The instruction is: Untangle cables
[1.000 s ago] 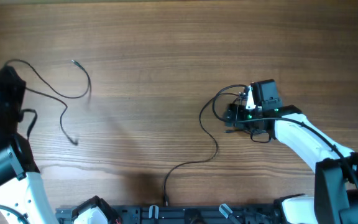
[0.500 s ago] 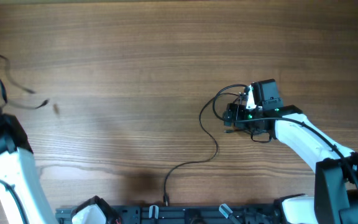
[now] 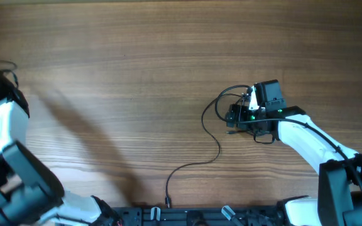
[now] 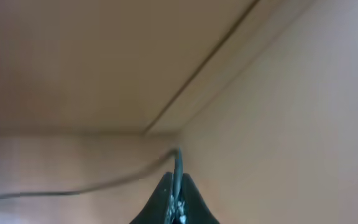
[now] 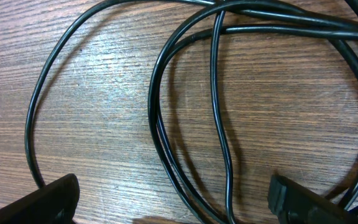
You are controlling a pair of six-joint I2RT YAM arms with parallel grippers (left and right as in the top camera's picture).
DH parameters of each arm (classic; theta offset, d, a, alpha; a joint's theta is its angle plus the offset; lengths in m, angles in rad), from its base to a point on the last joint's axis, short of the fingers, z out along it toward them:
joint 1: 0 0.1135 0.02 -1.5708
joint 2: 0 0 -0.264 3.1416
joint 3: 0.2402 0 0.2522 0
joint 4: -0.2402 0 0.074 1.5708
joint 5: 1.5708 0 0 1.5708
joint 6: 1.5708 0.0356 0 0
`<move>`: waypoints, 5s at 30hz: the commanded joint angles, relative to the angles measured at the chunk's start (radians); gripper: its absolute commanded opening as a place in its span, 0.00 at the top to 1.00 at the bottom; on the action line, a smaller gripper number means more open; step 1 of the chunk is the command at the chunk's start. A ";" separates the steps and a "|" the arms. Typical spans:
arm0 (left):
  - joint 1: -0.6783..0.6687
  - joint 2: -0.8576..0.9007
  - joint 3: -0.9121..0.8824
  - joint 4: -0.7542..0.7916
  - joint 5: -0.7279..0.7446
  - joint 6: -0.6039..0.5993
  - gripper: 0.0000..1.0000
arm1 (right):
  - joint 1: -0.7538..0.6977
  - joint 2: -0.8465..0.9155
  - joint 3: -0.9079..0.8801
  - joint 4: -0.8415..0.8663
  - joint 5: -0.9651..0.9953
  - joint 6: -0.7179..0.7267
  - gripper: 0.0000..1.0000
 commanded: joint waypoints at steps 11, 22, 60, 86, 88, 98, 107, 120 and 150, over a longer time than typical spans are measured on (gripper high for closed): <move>0.018 0.082 0.010 -0.114 0.114 -0.002 0.00 | -0.002 0.016 -0.019 -0.008 -0.016 0.004 0.00; 0.017 -0.280 0.010 -0.337 0.526 -0.261 0.00 | -0.002 0.016 -0.019 -0.008 -0.016 0.004 0.00; -0.801 -0.385 0.009 -1.232 0.729 0.023 0.00 | -0.002 -0.483 0.137 -0.203 0.109 0.125 0.00; -1.567 -0.044 0.007 -1.129 0.312 0.019 0.14 | -0.002 -0.924 0.136 -0.628 0.416 0.536 0.00; -1.604 -0.017 0.007 -1.118 0.291 0.019 0.16 | -0.002 -0.924 0.136 -0.634 0.416 0.556 0.00; -1.650 0.124 0.007 -1.089 0.187 0.020 0.43 | -0.002 -0.924 0.136 -0.697 0.413 0.562 0.00; -1.628 0.136 0.009 -1.085 0.172 0.019 0.96 | -0.002 -0.924 0.136 -0.709 0.388 0.583 0.00; -1.246 -0.146 0.138 -1.234 -0.003 0.098 0.96 | -0.002 -0.891 0.068 -0.718 0.138 0.577 0.00; -1.151 -0.810 0.185 -0.937 0.153 0.180 0.96 | 0.183 -0.170 0.027 0.139 -0.679 -0.192 0.00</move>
